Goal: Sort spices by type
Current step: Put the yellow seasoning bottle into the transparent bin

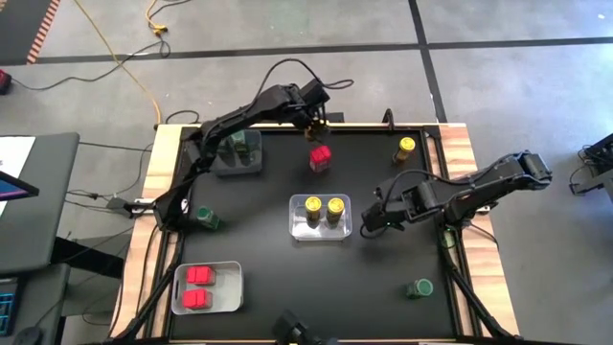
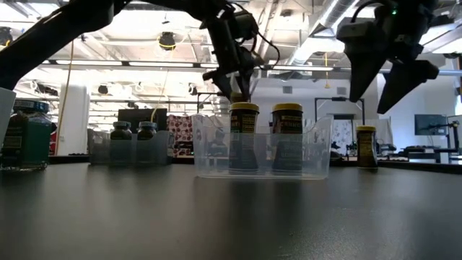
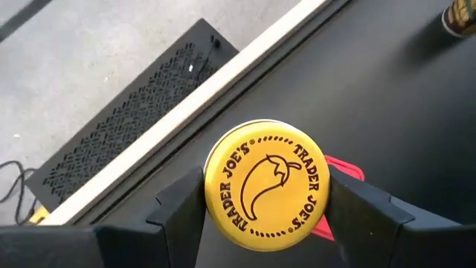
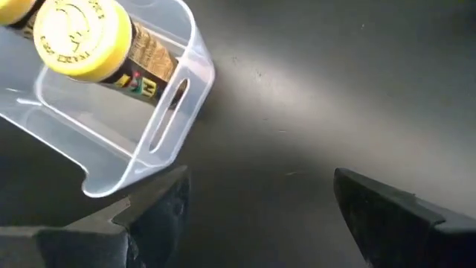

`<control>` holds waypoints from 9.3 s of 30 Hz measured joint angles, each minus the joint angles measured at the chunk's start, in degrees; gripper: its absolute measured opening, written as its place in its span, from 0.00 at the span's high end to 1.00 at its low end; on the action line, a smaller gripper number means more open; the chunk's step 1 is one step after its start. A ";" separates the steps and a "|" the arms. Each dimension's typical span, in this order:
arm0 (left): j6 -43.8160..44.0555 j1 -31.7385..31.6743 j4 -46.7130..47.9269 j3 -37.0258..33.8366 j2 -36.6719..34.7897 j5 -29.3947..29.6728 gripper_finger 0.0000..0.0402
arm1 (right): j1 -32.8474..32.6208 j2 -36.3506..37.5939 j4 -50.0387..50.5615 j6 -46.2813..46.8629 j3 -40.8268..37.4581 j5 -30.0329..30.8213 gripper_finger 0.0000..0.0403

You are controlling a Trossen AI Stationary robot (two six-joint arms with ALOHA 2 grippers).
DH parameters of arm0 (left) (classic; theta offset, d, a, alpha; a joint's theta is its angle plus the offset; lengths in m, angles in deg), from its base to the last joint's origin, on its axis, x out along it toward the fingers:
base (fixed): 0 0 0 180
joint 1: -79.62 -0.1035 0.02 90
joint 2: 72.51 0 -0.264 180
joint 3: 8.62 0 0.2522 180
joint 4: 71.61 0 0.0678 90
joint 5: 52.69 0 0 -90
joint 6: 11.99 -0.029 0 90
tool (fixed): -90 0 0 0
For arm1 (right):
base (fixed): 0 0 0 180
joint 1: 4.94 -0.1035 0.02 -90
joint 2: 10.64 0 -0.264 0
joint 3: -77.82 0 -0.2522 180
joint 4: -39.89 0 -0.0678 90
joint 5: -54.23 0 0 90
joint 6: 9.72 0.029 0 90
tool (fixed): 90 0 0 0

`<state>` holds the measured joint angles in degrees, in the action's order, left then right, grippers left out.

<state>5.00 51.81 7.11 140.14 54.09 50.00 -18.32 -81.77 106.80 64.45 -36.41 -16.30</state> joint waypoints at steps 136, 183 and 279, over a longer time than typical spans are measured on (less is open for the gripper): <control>12.49 32.04 -16.02 -36.92 -13.13 -9.03 0.39 | -22.14 -0.07 -2.76 3.55 0.07 1.57 0.11; 23.69 32.06 -14.52 -36.89 -13.13 -7.19 0.31 | -22.17 -0.07 -2.87 2.32 0.07 1.53 0.11; 36.20 30.88 -16.77 -36.87 -13.11 -8.62 0.18 | -22.23 -0.07 -2.88 1.84 0.04 1.54 0.11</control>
<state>41.19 82.69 -9.67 103.27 40.98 41.39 -40.56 -81.83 103.92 66.29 -36.37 -14.76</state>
